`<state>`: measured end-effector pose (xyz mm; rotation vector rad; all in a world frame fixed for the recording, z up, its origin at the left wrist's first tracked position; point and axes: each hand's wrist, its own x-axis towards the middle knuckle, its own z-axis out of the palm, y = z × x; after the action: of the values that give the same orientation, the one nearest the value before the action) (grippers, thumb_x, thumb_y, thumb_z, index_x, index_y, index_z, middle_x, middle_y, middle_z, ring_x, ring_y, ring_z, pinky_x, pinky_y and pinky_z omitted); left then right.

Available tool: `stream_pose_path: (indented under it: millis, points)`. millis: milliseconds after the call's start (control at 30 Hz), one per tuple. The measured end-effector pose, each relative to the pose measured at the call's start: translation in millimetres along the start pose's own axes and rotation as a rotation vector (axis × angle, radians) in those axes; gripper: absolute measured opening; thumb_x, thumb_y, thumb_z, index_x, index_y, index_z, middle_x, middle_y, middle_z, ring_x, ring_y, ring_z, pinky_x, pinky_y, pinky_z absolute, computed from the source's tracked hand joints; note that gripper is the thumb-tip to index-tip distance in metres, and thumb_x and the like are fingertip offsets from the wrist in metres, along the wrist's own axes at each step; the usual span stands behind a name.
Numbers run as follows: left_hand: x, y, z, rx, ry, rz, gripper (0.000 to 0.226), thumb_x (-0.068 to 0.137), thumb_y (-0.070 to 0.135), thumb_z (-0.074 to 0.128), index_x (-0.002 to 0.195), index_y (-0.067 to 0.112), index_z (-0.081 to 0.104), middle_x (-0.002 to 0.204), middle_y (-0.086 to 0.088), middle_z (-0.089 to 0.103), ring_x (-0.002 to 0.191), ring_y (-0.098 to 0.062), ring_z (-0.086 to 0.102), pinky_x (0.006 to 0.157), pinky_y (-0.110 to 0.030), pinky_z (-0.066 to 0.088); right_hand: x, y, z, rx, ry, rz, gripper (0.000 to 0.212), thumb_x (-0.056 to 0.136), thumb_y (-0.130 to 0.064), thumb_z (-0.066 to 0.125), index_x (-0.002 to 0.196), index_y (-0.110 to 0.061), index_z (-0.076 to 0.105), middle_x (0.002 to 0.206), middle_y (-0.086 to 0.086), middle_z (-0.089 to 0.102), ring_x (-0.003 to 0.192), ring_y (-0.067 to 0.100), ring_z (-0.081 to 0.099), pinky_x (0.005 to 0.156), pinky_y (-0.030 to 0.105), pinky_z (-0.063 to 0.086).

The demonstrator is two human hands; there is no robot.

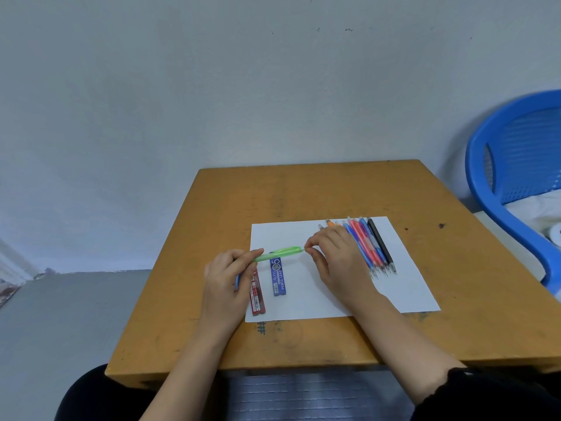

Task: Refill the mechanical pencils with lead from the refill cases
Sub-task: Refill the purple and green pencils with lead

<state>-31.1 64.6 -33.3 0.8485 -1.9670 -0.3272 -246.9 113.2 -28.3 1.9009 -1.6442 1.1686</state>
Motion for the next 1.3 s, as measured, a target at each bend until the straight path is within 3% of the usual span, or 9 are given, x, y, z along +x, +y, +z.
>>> stream_pose_path:
  millis: [200, 367, 433, 633, 733, 1000, 1200, 1267, 1300]
  points:
    - [0, 0, 0, 0.010, -0.011, -0.010, 0.031, 0.092, 0.030, 0.048, 0.113, 0.022, 0.069, 0.095, 0.014, 0.057, 0.093, 0.006, 0.047, 0.083, -0.024, 0.035, 1, -4, -1, -0.080, -0.013, -0.047, 0.022, 0.092, -0.022, 0.049, 0.083, -0.011, 0.066, 0.083, 0.003, 0.065, 0.089, 0.016, 0.052, 0.077, 0.032, 0.047]
    - [0, 3, 0, 0.020, -0.019, 0.020, 0.032, 0.092, 0.028, 0.047, 0.112, 0.019, 0.070, 0.094, 0.013, 0.058, 0.089, -0.001, 0.050, 0.083, -0.024, 0.035, 1, -2, -6, 0.266, -0.052, 0.305, 0.015, 0.087, -0.024, 0.059, 0.083, -0.011, 0.066, 0.084, -0.004, 0.063, 0.088, 0.003, 0.046, 0.084, 0.017, 0.036]
    - [1, 4, 0, 0.023, -0.020, 0.034, 0.032, 0.092, 0.028, 0.047, 0.112, 0.018, 0.070, 0.094, 0.013, 0.058, 0.089, -0.002, 0.050, 0.083, -0.024, 0.036, 1, -1, -9, 0.304, -0.036, 0.359, 0.016, 0.084, -0.027, 0.061, 0.082, -0.012, 0.067, 0.084, -0.008, 0.061, 0.088, 0.003, 0.047, 0.082, 0.011, 0.034]
    - [0, 5, -1, 0.012, -0.011, 0.028, 0.031, 0.092, 0.027, 0.048, 0.111, 0.018, 0.070, 0.093, 0.012, 0.059, 0.089, -0.002, 0.050, 0.079, -0.033, 0.038, -1, -4, -7, 0.273, 0.013, 0.286, 0.016, 0.084, -0.022, 0.065, 0.082, -0.009, 0.073, 0.081, 0.000, 0.067, 0.086, 0.014, 0.054, 0.081, 0.011, 0.037]
    - [0, 5, -2, 0.014, -0.013, 0.023, 0.032, 0.091, 0.027, 0.048, 0.112, 0.018, 0.070, 0.093, 0.013, 0.059, 0.088, -0.001, 0.049, 0.080, -0.028, 0.038, -1, -5, -7, 0.271, 0.039, 0.242, 0.022, 0.086, -0.025, 0.060, 0.088, -0.008, 0.075, 0.082, 0.000, 0.067, 0.088, 0.011, 0.053, 0.082, 0.009, 0.037]
    - [-1, 1, -1, 0.031, -0.013, 0.017, 0.031, 0.090, 0.025, 0.049, 0.111, 0.019, 0.071, 0.093, 0.013, 0.059, 0.089, 0.001, 0.049, 0.083, -0.022, 0.034, -2, 0, -7, 0.254, -0.010, 0.167, 0.014, 0.080, -0.007, 0.067, 0.092, -0.007, 0.076, 0.083, 0.003, 0.066, 0.089, 0.009, 0.051, 0.081, 0.010, 0.039]
    - [0, 4, 0, 0.030, 0.016, 0.001, 0.031, 0.090, 0.026, 0.049, 0.111, 0.018, 0.071, 0.092, 0.015, 0.059, 0.088, 0.002, 0.049, 0.085, -0.019, 0.033, 3, 9, -9, 0.194, 0.059, 0.220, 0.026, 0.079, 0.003, 0.059, 0.096, -0.007, 0.075, 0.082, 0.005, 0.065, 0.086, 0.011, 0.050, 0.082, 0.007, 0.037]
    - [0, 5, -1, 0.028, 0.029, -0.011, 0.031, 0.091, 0.028, 0.049, 0.110, 0.018, 0.071, 0.092, 0.014, 0.060, 0.088, 0.001, 0.050, 0.085, -0.016, 0.031, 5, 18, -8, 0.105, 0.121, 0.269, 0.026, 0.077, 0.004, 0.058, 0.094, -0.007, 0.075, 0.078, 0.006, 0.064, 0.083, 0.014, 0.049, 0.079, 0.012, 0.038]
    - [0, 5, -1, 0.026, 0.032, -0.018, 0.031, 0.091, 0.028, 0.049, 0.111, 0.018, 0.071, 0.092, 0.014, 0.060, 0.088, 0.001, 0.050, 0.085, -0.016, 0.031, 5, 23, -8, 0.052, 0.128, 0.296, 0.026, 0.077, 0.003, 0.058, 0.093, -0.008, 0.075, 0.076, 0.006, 0.063, 0.083, 0.017, 0.050, 0.077, 0.020, 0.041]
